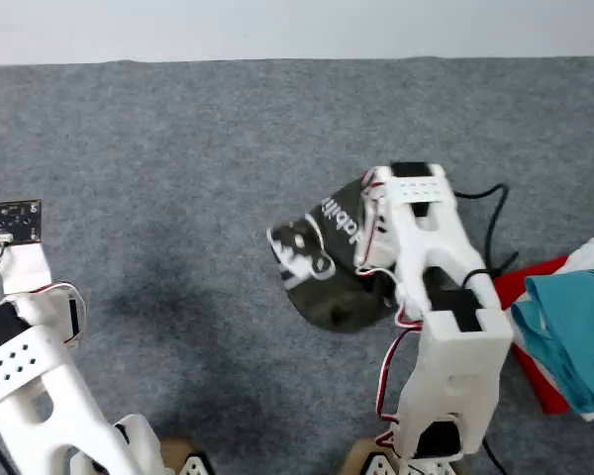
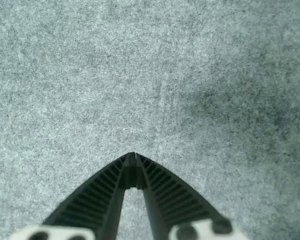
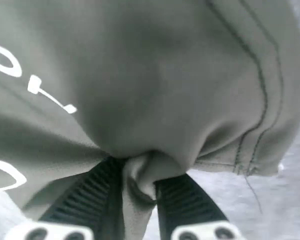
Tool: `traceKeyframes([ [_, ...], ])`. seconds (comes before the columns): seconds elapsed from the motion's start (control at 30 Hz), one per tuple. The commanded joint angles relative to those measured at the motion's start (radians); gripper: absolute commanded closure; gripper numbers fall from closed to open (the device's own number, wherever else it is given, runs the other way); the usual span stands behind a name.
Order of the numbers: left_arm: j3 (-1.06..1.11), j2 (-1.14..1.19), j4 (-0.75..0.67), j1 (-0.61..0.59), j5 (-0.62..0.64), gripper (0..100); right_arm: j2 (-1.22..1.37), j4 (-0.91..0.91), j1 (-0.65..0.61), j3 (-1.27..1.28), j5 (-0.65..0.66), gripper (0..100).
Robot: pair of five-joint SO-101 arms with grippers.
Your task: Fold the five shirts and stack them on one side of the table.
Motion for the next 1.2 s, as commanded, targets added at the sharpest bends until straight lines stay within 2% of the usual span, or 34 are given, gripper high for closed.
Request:
traceKeyframes([
  [0.0, -0.015, -0.023, -0.018, 0.005, 0.006, 100, -0.025, 0.067, 0.064, -0.02, 0.199, 98.9],
  [0.3, -0.01, -0.023, -0.017, 0.037, 0.008, 100, -0.166, 0.039, -0.008, -0.02, 0.439, 97.0],
  [0.37, -0.01, -0.023, -0.017, 0.043, 0.008, 100, -0.208, 0.053, -0.036, -0.02, 0.451, 90.9],
  [0.57, -0.01, -0.023, -0.017, 0.041, 0.008, 100, -0.38, 0.151, -0.134, -0.02, 0.419, 63.4],
  [0.67, -0.01, -0.023, -0.017, 0.041, 0.008, 100, -0.447, 0.182, -0.165, -0.02, 0.399, 57.4],
  [0.87, -0.008, -0.023, -0.017, 0.041, 0.008, 100, -0.492, 0.243, -0.182, -0.02, 0.381, 61.8],
  [1.1, -0.008, -0.021, -0.017, 0.041, 0.008, 100, -0.501, 0.26, -0.194, -0.017, 0.091, 79.3],
  [1.17, -0.008, -0.018, -0.014, 0.041, 0.008, 100, -0.507, 0.26, -0.205, -0.015, 0.026, 80.7],
])
